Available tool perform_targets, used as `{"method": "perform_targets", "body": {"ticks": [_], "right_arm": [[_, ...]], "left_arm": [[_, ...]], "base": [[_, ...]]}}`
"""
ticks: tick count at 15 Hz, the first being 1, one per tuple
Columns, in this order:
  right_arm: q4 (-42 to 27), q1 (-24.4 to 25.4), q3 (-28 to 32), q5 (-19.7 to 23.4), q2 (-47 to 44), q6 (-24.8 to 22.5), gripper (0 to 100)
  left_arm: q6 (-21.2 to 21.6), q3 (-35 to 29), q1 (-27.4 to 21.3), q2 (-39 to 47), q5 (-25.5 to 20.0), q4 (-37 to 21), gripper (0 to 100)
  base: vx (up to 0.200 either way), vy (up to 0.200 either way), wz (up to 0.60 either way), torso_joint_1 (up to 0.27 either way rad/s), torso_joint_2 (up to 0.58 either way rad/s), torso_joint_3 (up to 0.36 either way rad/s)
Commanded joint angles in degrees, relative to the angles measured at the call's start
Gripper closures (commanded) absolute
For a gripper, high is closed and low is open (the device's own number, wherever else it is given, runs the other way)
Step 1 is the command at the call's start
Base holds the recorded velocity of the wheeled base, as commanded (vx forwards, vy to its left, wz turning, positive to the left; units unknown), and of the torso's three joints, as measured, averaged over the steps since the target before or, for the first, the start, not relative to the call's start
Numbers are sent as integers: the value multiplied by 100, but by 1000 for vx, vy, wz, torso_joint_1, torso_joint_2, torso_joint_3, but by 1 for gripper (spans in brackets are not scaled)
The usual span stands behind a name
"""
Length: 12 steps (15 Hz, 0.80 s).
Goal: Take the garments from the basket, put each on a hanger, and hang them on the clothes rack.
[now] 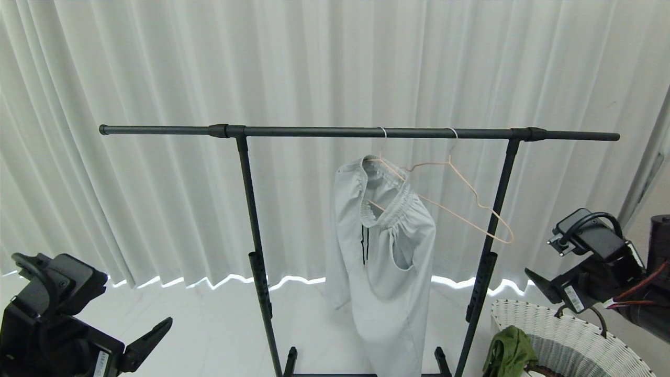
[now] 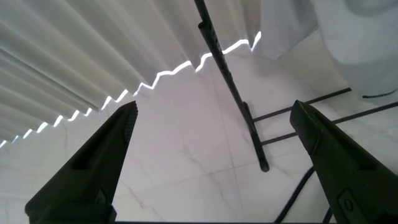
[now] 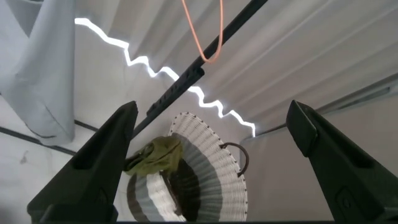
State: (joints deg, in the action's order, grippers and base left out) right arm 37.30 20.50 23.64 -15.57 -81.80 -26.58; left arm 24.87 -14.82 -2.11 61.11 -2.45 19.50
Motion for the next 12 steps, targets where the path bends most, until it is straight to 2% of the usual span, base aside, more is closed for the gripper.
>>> {"method": "perform_targets", "body": {"ticks": [1, 8, 12], "right_arm": [[14, 15, -8, 1, -12, -23, 0], [14, -3, -263, -8, 112, -49, 0], [14, -126, -659, -17, 191, -164, 0]], "left_arm": [[-8, 6, 0, -38, -1, -8, 0], [-35, 164, -9, -469, -36, -8, 0], [-61, 155, 0, -513, -36, 1, 0]], "base": [[0, 0, 0, -85, 222, 134], [0, 0, 0, -199, 461, 256], [0, 0, 0, -200, 489, 287]]}}
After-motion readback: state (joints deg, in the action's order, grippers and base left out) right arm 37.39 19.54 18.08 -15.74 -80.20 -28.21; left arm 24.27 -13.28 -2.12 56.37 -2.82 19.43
